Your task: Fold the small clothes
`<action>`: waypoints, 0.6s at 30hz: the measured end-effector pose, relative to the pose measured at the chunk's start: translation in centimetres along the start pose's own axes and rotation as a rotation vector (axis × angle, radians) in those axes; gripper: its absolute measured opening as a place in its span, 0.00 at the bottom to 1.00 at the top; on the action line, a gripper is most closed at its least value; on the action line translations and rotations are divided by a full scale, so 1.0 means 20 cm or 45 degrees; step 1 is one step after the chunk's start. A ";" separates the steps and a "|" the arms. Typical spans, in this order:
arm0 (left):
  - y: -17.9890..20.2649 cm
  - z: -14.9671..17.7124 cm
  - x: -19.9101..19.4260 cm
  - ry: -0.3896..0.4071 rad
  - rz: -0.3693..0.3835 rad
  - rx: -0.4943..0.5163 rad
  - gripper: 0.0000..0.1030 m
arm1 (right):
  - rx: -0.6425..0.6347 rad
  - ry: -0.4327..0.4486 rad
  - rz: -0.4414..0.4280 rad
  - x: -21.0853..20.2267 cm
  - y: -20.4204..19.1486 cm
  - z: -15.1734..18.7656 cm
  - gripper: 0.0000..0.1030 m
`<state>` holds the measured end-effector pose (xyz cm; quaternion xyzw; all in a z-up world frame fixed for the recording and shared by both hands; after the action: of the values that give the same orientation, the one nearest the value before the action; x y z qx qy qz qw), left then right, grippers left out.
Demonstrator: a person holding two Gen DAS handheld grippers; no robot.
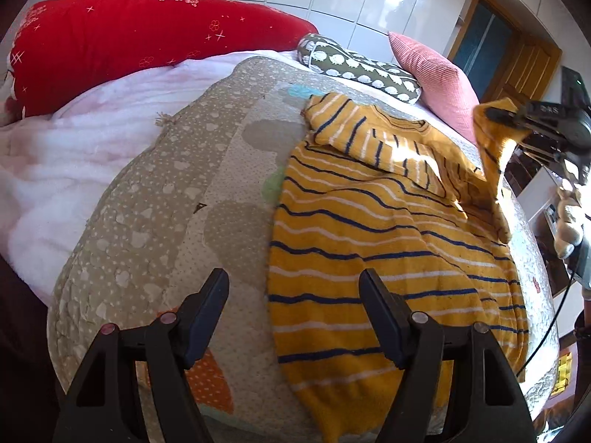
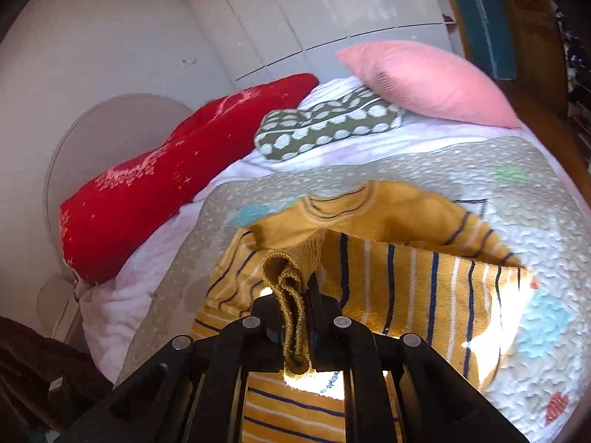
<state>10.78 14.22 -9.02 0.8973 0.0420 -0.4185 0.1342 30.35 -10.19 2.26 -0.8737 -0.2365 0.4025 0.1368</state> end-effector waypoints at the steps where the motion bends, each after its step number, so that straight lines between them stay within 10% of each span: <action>1: -0.04 0.00 0.00 0.003 -0.010 -0.014 0.70 | -0.016 -0.039 -0.033 0.13 -0.09 0.01 0.09; 9: -0.21 -0.02 -0.01 0.018 0.010 -0.093 0.70 | -0.036 -0.329 -0.198 0.74 -0.45 0.29 0.21; 18: -0.20 -0.03 0.01 -0.025 -0.030 -0.082 0.70 | 0.172 -0.112 -0.080 0.02 0.18 0.54 0.46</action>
<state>10.59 18.15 -9.61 0.8878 0.0647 -0.4271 0.1584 23.33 -12.48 -6.54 -0.8362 -0.2420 0.4508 0.1974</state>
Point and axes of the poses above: each gripper's, at about its wrist camera, not at the fingertips, and x roughly the way its jaws point, y to its right, z to its underside, the point moved 7 cm from there along x, roughly the way its jaws point, and after that the axes turned 3 degrees about x, right-handed, at the moved point
